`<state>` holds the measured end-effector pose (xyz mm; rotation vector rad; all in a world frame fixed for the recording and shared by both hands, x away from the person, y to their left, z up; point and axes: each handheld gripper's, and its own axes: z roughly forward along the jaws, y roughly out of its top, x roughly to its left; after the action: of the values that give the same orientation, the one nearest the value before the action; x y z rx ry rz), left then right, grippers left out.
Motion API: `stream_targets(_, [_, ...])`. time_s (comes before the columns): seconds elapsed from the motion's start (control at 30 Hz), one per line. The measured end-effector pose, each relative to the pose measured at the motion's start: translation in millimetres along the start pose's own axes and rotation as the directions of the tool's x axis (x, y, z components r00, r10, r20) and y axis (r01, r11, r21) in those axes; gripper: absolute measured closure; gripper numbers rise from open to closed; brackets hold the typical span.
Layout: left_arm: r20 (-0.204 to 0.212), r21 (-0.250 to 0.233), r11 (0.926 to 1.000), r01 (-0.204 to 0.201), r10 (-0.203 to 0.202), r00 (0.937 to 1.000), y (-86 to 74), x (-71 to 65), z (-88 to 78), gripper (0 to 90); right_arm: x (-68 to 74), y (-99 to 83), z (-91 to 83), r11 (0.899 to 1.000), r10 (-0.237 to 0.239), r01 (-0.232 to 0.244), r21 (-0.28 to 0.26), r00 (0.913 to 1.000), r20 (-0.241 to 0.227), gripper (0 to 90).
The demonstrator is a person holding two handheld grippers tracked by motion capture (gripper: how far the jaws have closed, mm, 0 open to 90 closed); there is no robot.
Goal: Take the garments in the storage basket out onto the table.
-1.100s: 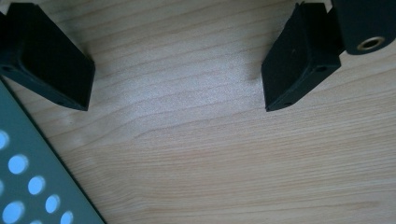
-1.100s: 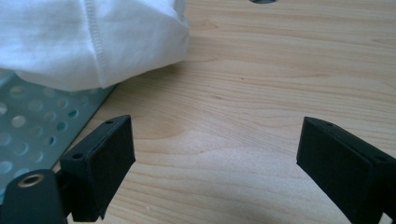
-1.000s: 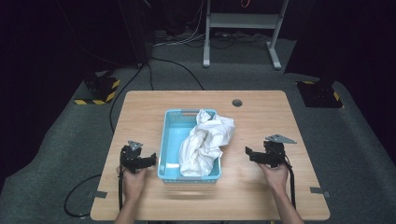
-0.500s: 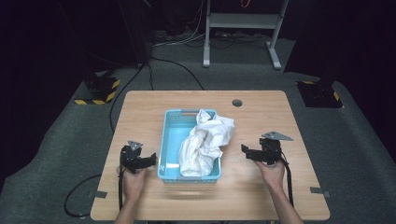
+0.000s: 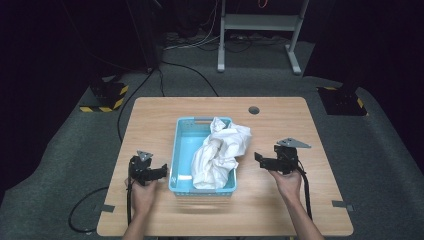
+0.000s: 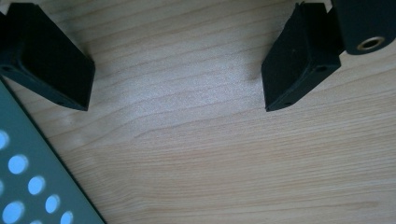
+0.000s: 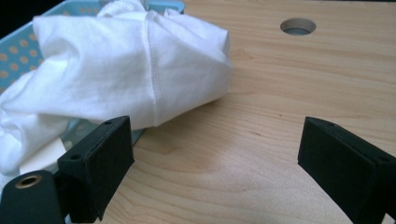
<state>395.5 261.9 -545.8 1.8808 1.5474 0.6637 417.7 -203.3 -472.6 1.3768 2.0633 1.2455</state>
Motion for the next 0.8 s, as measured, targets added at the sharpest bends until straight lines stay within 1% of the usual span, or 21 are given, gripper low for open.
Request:
stream_targets(0.1, [0.0,-0.001,1.0,-0.001,0.001,1.0,0.0,0.0,0.0,9.8,3.1,4.3,-0.1,1.0,-0.011,0.011,0.002,0.9999,0.001,8.8])
stream_targets(0.23, [0.0,-0.001,1.0,0.0,0.0,1.0,0.0,0.0,0.0,9.8,9.6,10.3,1.2,1.0,-0.025,0.025,0.001,0.9994,-0.022,8.8])
stream_targets(0.3, [0.0,-0.001,1.0,0.0,0.0,1.0,0.0,0.1,0.0,9.8,12.8,11.9,2.9,0.999,-0.036,0.036,0.003,0.999,-0.025,8.8])
stream_targets(0.4, [0.0,0.0,1.0,0.0,0.0,1.0,0.0,0.1,0.0,9.8,15.1,13.3,6.0,1.0,-0.029,0.03,0.005,0.9987,-0.041,8.8])
stream_targets(0.5, [0.002,-0.001,1.0,0.001,-0.001,1.0,0.0,0.3,0.0,9.8,18.8,16.2,8.5,0.999,-0.036,0.037,0.007,0.9978,-0.055,8.7])
stream_targets(0.6, [0.003,-0.001,1.0,0.002,-0.002,1.0,0.0,0.5,-0.1,9.9,22.3,19.0,10.8,1.0,-0.024,0.024,-0.005,0.9959,-0.087,8.6])
stream_targets(0.67, [0.001,-0.001,1.0,0.001,-0.001,1.0,0.0,0.2,0.0,9.8,27.5,21.9,13.7,0.999,-0.034,0.034,0.002,0.9941,-0.103,9.1])
stream_targets(0.8, [0.0,-0.001,1.0,0.001,-0.001,1.0,0.0,0.1,0.0,9.9,33.0,25.5,15.9,0.999,-0.052,0.052,0.004,0.993,-0.106,9.9])
